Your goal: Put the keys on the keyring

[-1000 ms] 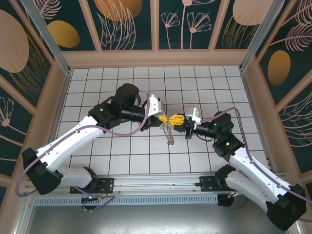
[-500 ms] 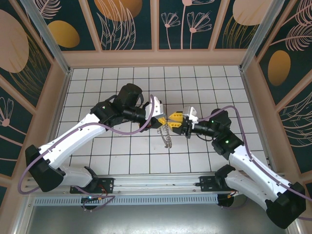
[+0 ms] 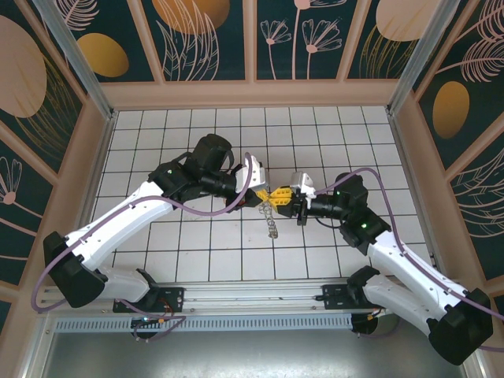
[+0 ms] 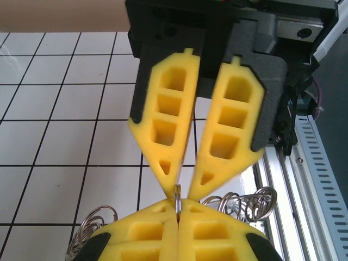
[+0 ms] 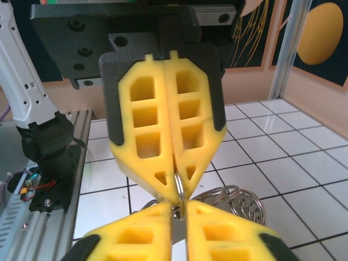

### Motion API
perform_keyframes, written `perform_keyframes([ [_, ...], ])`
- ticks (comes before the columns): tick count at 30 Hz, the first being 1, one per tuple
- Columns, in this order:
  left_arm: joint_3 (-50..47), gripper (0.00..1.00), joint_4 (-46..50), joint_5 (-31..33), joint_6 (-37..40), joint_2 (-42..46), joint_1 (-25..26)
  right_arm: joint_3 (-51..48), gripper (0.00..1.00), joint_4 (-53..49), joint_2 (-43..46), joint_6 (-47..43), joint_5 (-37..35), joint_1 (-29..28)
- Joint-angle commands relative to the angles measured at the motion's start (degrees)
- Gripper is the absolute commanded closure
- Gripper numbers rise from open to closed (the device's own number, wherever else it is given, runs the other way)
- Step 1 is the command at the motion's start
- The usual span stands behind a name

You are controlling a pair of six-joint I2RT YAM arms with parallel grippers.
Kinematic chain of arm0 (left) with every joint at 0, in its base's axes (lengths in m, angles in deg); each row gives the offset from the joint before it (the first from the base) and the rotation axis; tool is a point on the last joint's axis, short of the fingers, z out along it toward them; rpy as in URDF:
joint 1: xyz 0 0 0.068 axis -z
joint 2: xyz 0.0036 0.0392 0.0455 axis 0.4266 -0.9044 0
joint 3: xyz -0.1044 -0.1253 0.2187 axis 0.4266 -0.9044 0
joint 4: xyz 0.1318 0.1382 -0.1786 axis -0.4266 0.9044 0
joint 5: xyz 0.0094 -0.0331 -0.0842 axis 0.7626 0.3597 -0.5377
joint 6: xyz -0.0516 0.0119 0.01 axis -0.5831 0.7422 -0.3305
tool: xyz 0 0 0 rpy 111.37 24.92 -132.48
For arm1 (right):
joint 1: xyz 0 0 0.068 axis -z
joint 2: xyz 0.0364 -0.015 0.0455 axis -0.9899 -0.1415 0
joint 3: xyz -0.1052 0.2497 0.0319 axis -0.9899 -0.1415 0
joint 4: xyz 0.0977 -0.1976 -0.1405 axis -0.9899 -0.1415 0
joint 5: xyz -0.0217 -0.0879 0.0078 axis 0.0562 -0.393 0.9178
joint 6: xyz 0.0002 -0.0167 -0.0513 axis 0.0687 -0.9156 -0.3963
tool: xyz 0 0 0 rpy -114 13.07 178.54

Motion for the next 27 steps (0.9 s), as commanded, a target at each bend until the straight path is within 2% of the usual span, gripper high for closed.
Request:
perform_keyframes([
  [1,2.3,1.0,0.2,-1.2,1.3,-0.8,0.3,1.4,0.94,2.9,0.7,0.5,0.1,-0.6],
  [3,2.5,1.0,-0.1,-1.6,1.1,-1.0,0.3,1.1,1.0,3.3,1.1,0.7,-0.8,-0.6],
  [9,0.5,0.99,-2.2,-2.5,-0.9,0.1,0.3,-0.7,1.0,5.4,4.5,1.2,-3.4,-0.5],
  [11,-1.8,0.87,-5.1,-3.2,-2.9,1.5,0.3,-1.0,1.0,6.4,5.4,1.7,-2.6,-0.5],
  [14,-5.8,0.76,-10.6,-3.3,-6.5,4.2,0.3,-1.7,1.0,8.7,6.1,2.7,-1.0,-0.5],
  [20,-15.5,0.73,-24.3,-2.1,-14.3,12.0,0.2,-3.5,1.0,14.5,7.2,5.8,1.3,-0.3],
  [27,-16.9,0.73,-27.7,-2.6,-16.0,13.8,0.2,-3.6,1.0,17.2,7.1,7.5,3.3,-0.2],
])
